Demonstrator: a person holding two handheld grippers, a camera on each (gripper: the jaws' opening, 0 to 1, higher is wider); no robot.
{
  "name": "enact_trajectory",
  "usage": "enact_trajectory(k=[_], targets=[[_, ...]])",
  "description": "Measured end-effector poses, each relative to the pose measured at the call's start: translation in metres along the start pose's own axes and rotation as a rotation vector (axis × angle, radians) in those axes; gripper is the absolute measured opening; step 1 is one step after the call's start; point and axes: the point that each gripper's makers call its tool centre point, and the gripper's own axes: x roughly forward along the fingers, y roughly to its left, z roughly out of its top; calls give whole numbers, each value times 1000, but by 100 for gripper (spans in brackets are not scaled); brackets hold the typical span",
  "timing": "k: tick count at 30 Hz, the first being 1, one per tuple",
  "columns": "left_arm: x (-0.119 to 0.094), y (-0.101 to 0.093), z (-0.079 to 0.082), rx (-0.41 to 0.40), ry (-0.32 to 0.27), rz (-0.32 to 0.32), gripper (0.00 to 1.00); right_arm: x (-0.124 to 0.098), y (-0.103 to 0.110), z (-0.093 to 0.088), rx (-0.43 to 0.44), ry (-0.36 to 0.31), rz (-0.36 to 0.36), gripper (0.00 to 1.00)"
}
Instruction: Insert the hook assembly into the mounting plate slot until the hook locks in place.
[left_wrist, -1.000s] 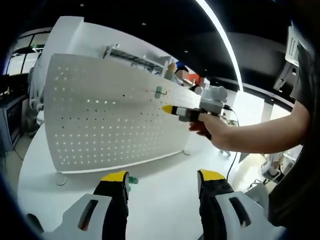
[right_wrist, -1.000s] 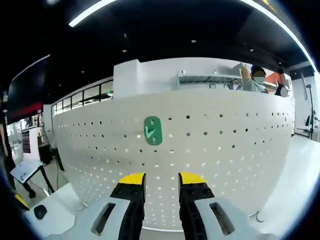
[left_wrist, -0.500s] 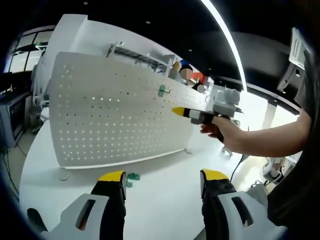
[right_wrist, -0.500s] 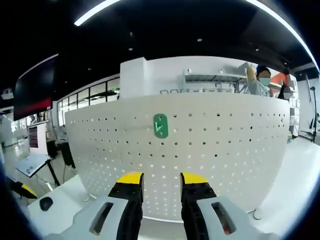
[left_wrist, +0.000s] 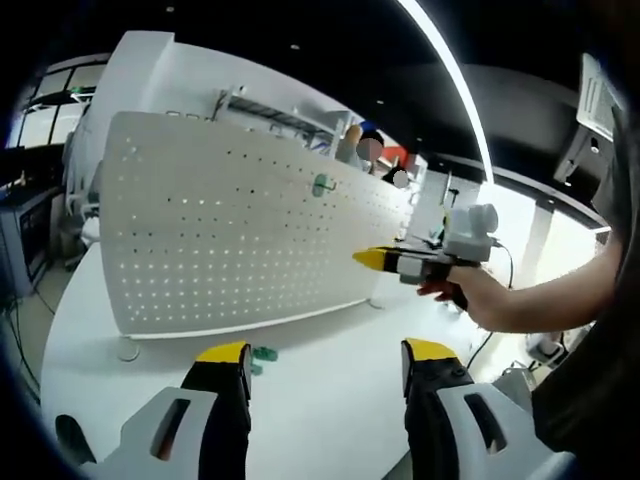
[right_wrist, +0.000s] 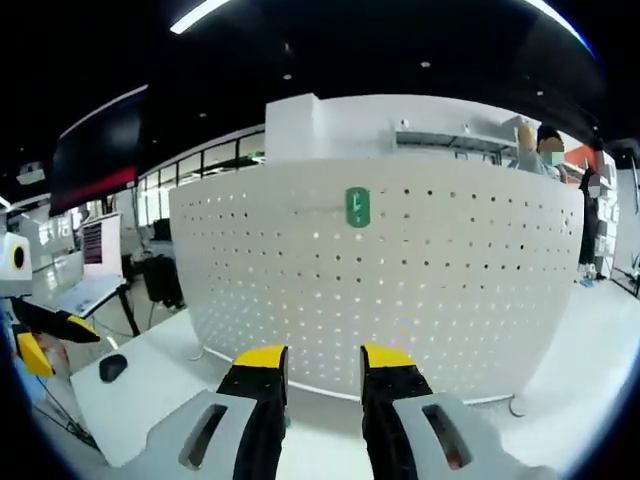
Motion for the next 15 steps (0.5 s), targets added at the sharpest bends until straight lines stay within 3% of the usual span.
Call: enact_trajectory(k=[15], targets=[[-10, -1, -1, -11, -11, 19, 60, -26, 24, -30, -39, 54, 68, 28]])
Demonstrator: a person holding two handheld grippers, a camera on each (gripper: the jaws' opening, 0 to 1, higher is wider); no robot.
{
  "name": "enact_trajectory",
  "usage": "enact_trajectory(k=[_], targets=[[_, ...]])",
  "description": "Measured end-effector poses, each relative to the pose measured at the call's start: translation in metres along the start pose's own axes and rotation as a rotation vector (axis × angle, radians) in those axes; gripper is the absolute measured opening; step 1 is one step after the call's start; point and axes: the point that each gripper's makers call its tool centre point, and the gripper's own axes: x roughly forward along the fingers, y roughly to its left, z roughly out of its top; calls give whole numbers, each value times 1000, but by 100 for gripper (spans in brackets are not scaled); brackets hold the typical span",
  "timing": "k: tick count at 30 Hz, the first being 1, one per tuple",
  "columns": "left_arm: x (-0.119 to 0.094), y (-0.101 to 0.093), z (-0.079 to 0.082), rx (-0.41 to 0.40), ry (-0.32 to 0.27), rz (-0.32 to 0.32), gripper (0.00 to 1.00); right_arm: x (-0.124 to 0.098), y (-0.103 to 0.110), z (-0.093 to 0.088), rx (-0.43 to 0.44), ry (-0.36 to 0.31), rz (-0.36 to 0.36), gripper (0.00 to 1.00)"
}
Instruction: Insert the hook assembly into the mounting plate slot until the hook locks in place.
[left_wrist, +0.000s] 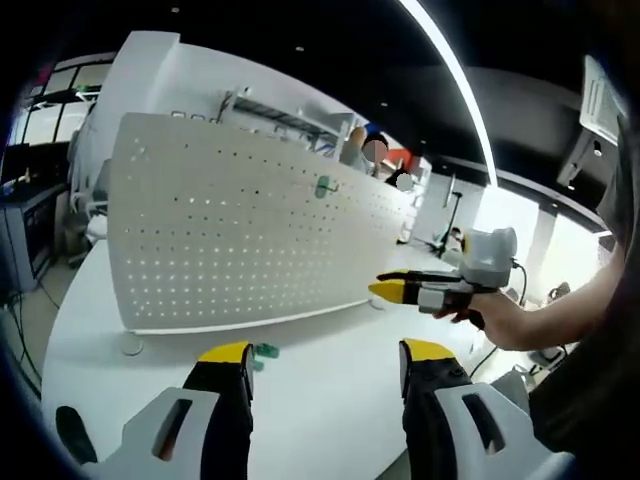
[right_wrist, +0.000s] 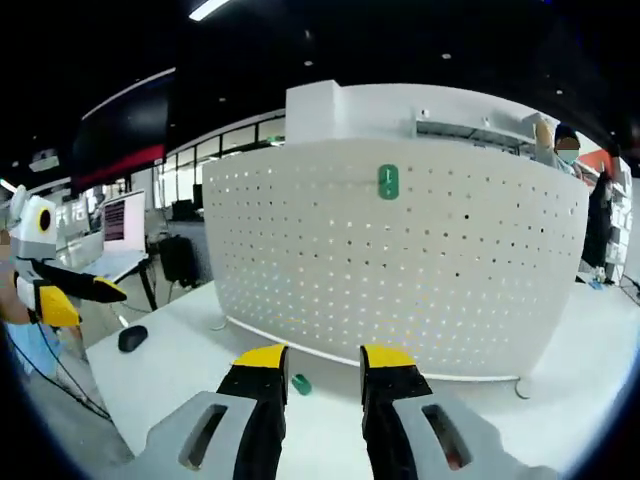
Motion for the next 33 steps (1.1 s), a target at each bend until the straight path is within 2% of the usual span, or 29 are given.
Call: enact_trajectory(k=[12, 27, 33], targets=[[-2, -1, -2, 1, 3, 3, 59, -7, 33, -19, -27, 35, 73, 28], [1, 9, -6, -8, 12, 15, 59, -7, 54, -39, -34, 79, 128, 28], [2, 17, -9, -15, 16, 26, 59, 2, 62, -50, -51, 108, 161, 28]])
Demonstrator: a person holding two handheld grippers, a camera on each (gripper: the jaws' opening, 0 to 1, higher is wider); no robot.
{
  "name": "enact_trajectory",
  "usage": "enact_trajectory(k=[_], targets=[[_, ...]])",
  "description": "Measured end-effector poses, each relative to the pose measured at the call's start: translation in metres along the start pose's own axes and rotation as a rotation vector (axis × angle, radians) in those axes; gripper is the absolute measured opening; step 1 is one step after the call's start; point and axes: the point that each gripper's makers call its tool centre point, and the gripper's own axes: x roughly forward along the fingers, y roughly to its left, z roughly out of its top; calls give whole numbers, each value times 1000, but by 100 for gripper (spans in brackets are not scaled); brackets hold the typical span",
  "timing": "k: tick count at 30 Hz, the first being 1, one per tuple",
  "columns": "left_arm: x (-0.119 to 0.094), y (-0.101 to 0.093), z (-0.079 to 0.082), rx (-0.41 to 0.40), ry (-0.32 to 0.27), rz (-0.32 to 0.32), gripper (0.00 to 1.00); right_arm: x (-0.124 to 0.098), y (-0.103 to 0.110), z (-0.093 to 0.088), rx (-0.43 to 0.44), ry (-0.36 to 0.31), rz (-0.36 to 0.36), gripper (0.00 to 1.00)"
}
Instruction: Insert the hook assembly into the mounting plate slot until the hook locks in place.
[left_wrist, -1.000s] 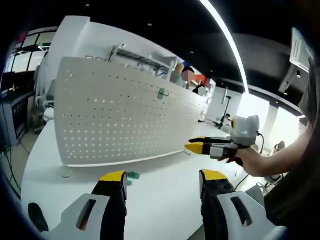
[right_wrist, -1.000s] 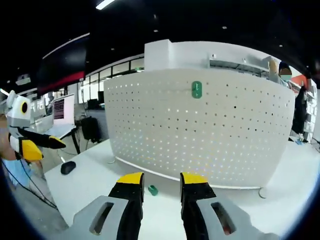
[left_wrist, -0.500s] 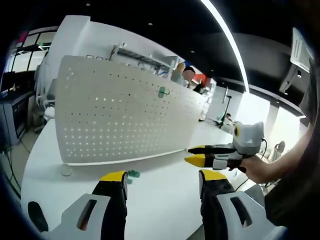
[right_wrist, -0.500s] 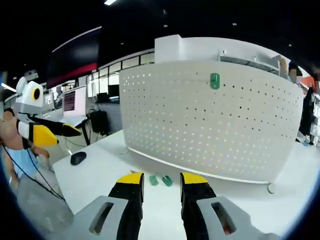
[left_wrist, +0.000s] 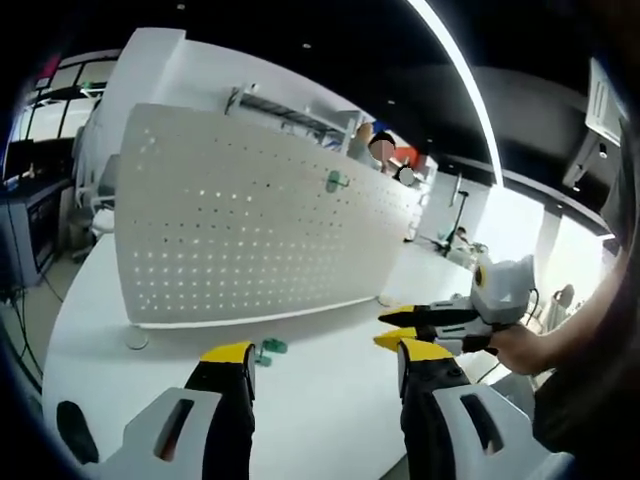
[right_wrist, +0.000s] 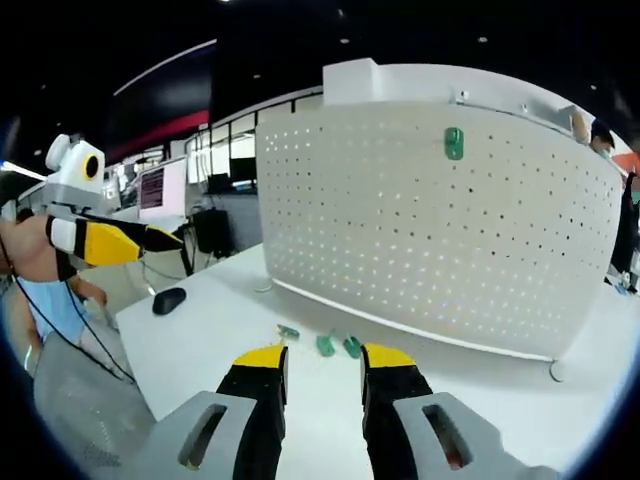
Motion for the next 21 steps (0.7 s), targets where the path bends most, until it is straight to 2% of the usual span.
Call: enact_trajectory(k=[5, 21], targets=[[0, 5, -5, -10, 10, 8, 59, 15, 3, -9, -29, 34, 35, 28], [5, 22, -11, -28, 31, 32, 58, 99, 2, -24, -162, 143, 161, 27]])
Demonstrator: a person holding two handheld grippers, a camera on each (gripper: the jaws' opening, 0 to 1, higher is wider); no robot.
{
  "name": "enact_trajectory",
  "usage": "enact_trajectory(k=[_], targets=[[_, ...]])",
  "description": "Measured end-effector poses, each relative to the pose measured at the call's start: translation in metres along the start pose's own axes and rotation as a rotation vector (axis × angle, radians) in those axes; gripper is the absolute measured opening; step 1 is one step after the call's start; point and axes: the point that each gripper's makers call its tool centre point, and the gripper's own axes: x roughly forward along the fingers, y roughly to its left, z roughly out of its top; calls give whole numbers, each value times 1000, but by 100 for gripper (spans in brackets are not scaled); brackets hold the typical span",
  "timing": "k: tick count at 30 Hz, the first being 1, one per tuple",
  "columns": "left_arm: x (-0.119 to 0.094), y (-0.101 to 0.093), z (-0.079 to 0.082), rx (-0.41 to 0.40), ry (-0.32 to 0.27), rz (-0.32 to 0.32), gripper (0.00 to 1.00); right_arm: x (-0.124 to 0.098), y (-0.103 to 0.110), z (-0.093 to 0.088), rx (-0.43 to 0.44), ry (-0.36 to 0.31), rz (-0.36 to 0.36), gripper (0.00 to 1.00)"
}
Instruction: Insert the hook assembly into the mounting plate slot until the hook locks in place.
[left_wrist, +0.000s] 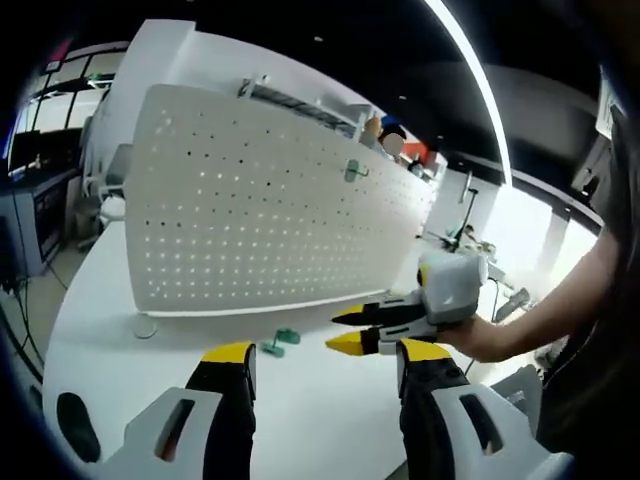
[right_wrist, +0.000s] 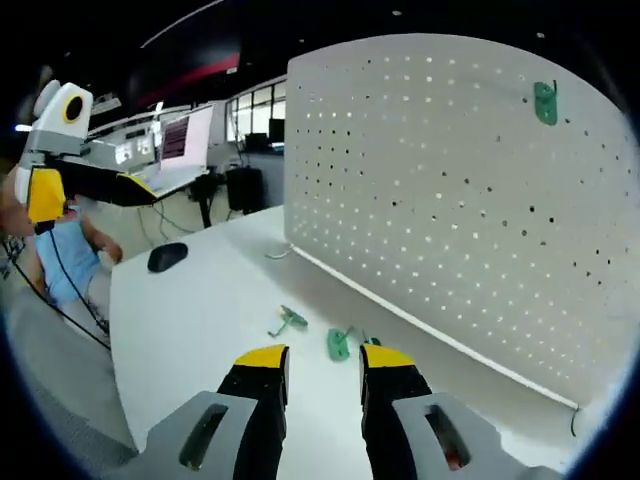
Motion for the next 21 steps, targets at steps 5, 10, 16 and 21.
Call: enact_trajectory(k=[5, 10, 16, 21], targets=[[4, 7, 1, -3, 6, 6, 58, 20, -9, -9, -12, 43, 28, 27], [5, 16, 1, -7, 8, 21, 58, 36, -21, -20, -26, 88, 37, 27], [2, 23, -4, -31, 7, 46, 58, 52, -31, -33, -22, 148, 52, 26], [2, 27, -10, -44, 20, 52, 58, 65, -36, -39, -43, 175, 59, 25]])
